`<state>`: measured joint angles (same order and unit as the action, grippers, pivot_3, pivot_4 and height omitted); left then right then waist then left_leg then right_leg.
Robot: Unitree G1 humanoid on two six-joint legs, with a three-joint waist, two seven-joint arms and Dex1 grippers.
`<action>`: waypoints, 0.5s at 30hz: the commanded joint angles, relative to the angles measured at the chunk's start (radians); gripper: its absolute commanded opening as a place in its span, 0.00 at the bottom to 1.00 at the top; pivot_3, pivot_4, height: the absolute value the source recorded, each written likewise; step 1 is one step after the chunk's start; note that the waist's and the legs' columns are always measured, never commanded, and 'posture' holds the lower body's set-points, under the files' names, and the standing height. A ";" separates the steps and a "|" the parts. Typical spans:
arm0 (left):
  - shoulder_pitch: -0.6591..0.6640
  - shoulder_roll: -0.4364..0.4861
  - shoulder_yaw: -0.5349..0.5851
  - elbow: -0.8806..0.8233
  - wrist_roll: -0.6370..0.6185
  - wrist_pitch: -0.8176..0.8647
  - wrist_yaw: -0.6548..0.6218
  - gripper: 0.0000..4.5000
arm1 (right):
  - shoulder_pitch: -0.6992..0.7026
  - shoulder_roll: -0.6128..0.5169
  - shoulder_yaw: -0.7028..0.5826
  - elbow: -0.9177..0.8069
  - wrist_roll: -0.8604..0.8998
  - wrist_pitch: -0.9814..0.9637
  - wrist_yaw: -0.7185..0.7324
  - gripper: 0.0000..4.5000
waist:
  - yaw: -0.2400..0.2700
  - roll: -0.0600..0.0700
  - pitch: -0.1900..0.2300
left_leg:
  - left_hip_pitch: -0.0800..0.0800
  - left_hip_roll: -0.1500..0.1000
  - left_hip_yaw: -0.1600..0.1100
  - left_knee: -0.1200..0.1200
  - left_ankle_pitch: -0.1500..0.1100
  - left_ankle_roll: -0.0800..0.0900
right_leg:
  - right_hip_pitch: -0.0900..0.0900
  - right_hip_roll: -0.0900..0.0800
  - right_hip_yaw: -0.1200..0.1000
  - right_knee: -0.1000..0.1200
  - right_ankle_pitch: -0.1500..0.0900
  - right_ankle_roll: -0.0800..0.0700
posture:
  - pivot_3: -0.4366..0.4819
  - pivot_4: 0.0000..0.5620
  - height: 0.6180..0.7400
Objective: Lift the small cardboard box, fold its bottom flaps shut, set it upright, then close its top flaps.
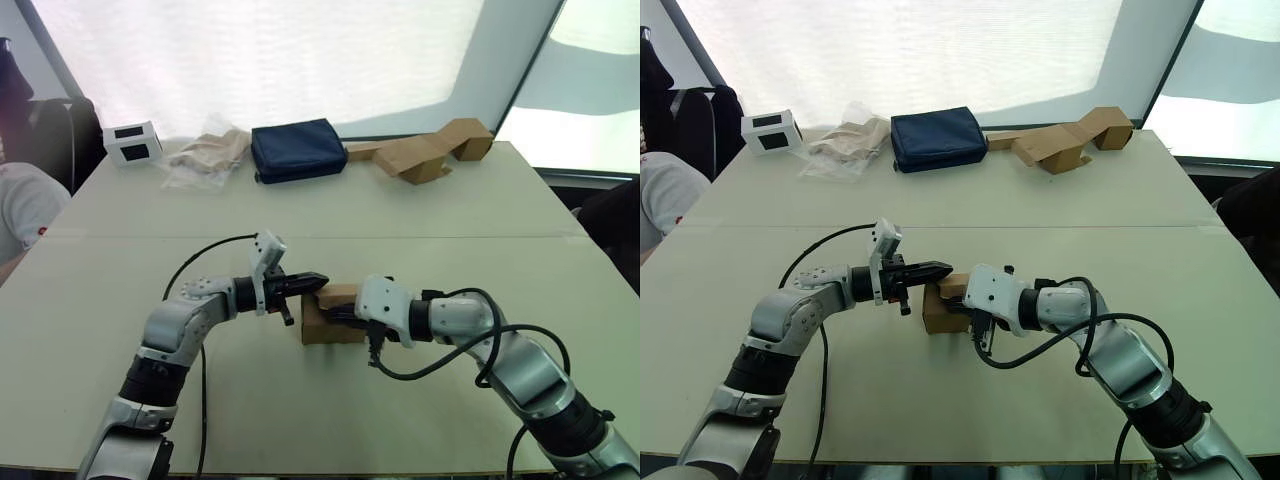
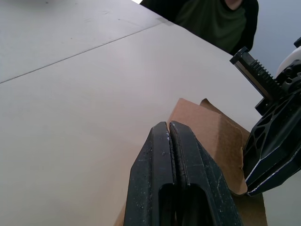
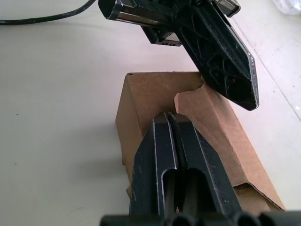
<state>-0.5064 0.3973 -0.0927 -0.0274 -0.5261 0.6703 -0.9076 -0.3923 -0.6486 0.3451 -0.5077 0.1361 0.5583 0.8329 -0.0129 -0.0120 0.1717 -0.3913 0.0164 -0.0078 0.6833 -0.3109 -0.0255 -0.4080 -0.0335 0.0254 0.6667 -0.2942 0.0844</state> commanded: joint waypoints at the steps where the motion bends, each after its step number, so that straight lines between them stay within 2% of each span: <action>1: -0.008 -0.002 0.008 -0.046 -0.011 -0.004 0.003 0.01 | -0.005 -0.004 0.003 0.004 -0.036 -0.019 -0.014 0.00 | 0.000 0.000 0.000 | 0.000 0.000 0.000 0.000 0.000 0.000 | 0.000 0.000 0.000 0.000 0.000 0.000 | 0.48 0.27 1.00; 8: -0.003 0.007 -0.012 -0.054 0.005 -0.013 -0.012 0.01 | -0.016 -0.001 0.014 0.045 -0.086 -0.022 -0.028 0.00 | 0.000 0.000 0.000 | 0.000 0.000 0.000 0.000 0.000 0.000 | 0.000 0.000 0.000 0.000 0.000 0.000 | 0.48 0.27 1.00; 15: 0.010 0.037 -0.057 -0.058 0.066 -0.070 -0.029 0.01 | -0.019 0.021 -0.010 0.016 -0.038 0.020 -0.005 0.00 | 0.000 0.000 0.000 | 0.000 0.000 0.000 0.000 0.000 0.000 | 0.000 0.000 0.000 0.000 0.000 0.000 | 0.48 0.27 1.00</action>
<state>-0.5023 0.4255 -0.1414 -0.0535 -0.4724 0.6267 -0.9249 -0.4050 -0.6343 0.3535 -0.4643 0.0748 0.5642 0.8166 -0.0127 -0.0121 0.1717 -0.3913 0.0163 -0.0078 0.6833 -0.3109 -0.0255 -0.4079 -0.0335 0.0254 0.6667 -0.2942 0.0843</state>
